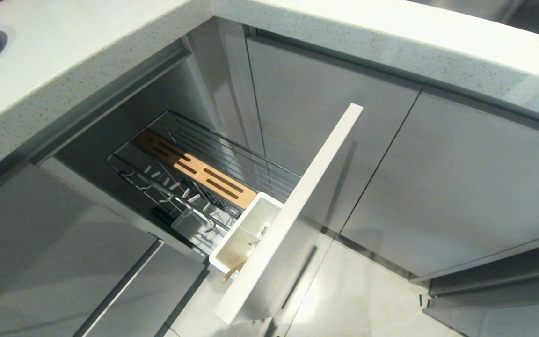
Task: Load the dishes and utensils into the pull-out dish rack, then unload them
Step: Take the chopsticks out of the cupboard
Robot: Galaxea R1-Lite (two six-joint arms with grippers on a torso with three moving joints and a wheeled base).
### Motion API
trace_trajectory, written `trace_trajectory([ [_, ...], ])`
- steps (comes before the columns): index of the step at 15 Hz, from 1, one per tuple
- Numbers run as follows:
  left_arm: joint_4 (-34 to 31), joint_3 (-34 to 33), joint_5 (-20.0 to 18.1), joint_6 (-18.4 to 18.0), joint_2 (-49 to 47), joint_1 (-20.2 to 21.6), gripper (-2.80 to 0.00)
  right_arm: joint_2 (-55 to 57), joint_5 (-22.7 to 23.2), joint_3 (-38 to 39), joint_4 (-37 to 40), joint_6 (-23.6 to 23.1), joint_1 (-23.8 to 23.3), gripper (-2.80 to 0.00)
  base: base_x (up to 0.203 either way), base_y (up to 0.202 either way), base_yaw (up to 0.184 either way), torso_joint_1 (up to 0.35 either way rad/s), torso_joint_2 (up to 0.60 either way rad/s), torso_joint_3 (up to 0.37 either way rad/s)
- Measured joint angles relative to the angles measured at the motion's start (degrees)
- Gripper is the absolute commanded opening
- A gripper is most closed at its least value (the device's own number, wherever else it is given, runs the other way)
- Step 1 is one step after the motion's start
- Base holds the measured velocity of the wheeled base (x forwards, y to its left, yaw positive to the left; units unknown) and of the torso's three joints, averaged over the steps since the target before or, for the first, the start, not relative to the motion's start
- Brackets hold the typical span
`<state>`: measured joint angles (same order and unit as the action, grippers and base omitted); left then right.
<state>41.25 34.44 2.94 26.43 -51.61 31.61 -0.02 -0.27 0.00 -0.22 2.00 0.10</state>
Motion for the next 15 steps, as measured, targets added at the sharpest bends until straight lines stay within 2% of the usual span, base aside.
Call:
trace_trajectory([
  [3, -0.01, -0.25, -0.20, -0.06, 0.07, 0.04, -2.80, 0.00, 0.00, 0.00, -0.02, -0.05, 0.00, -2.80, 0.000, 0.000, 0.000, 0.000, 0.00, 0.000],
  [4, -0.06, -0.34, -0.30, -0.30, 0.10, 0.06, 0.00, 0.00, 0.00, 0.00, 0.00, -0.02, 0.00, -2.80, 0.000, 0.000, 0.000, 0.000, 0.00, 0.000],
  [15, -0.02, 1.15, -0.32, -0.46, 2.20, 0.35, 0.00, 0.00, 0.00, 0.00, -0.02, -0.05, 0.06, -2.80, 0.000, 0.000, 0.000, 0.000, 0.00, 0.000],
])
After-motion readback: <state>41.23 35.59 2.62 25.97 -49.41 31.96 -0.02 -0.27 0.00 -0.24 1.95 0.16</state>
